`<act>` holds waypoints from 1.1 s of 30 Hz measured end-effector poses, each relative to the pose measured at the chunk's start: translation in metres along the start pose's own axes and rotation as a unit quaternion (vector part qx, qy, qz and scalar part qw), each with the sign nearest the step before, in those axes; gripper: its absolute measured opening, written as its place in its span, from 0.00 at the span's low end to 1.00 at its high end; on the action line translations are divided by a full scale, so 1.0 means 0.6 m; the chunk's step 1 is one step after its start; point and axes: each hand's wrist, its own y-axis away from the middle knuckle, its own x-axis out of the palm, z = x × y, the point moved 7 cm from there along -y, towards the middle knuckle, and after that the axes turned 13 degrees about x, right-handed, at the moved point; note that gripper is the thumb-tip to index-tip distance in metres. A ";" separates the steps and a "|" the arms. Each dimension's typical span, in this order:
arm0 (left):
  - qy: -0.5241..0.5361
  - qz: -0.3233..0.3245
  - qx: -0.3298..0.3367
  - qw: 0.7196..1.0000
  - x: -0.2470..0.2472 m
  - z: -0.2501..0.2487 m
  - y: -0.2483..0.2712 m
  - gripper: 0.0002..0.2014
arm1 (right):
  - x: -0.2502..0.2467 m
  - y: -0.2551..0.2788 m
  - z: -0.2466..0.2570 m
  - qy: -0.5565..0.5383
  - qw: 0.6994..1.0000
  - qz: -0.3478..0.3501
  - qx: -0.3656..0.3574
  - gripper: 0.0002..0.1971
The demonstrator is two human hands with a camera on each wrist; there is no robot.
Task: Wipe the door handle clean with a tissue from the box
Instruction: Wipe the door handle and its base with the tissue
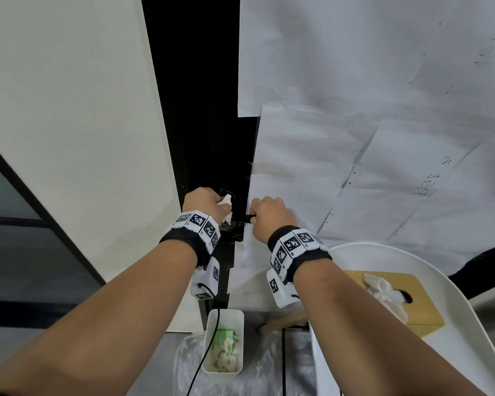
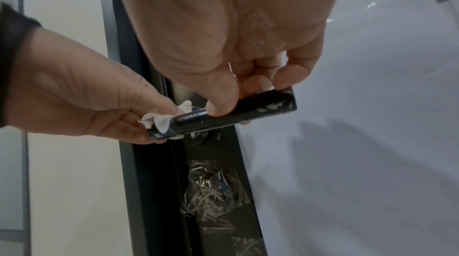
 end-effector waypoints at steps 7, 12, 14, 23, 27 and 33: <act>-0.045 0.027 -0.026 0.998 0.008 -0.003 -0.018 0.12 | 0.001 -0.002 0.000 -0.002 1.000 0.006 0.000 0.09; -0.058 0.007 -0.013 0.998 0.006 -0.010 -0.018 0.15 | 0.000 -0.001 0.000 -0.007 1.000 0.005 -0.003 0.09; -0.046 -0.004 -0.012 0.999 0.008 -0.006 -0.017 0.14 | -0.001 -0.001 -0.001 -0.008 1.000 0.004 -0.005 0.09; 0.024 0.000 -0.044 0.999 0.022 0.017 -0.005 0.17 | 0.000 -0.002 0.000 -0.005 1.000 0.007 -0.004 0.09; 0.140 0.007 -0.076 0.987 0.039 0.029 0.000 0.15 | 0.001 -0.002 0.000 -0.005 1.000 0.005 -0.002 0.08; 0.330 0.053 -0.188 0.924 0.058 0.032 0.024 0.14 | 0.002 -0.003 0.002 -0.001 1.000 0.005 0.002 0.09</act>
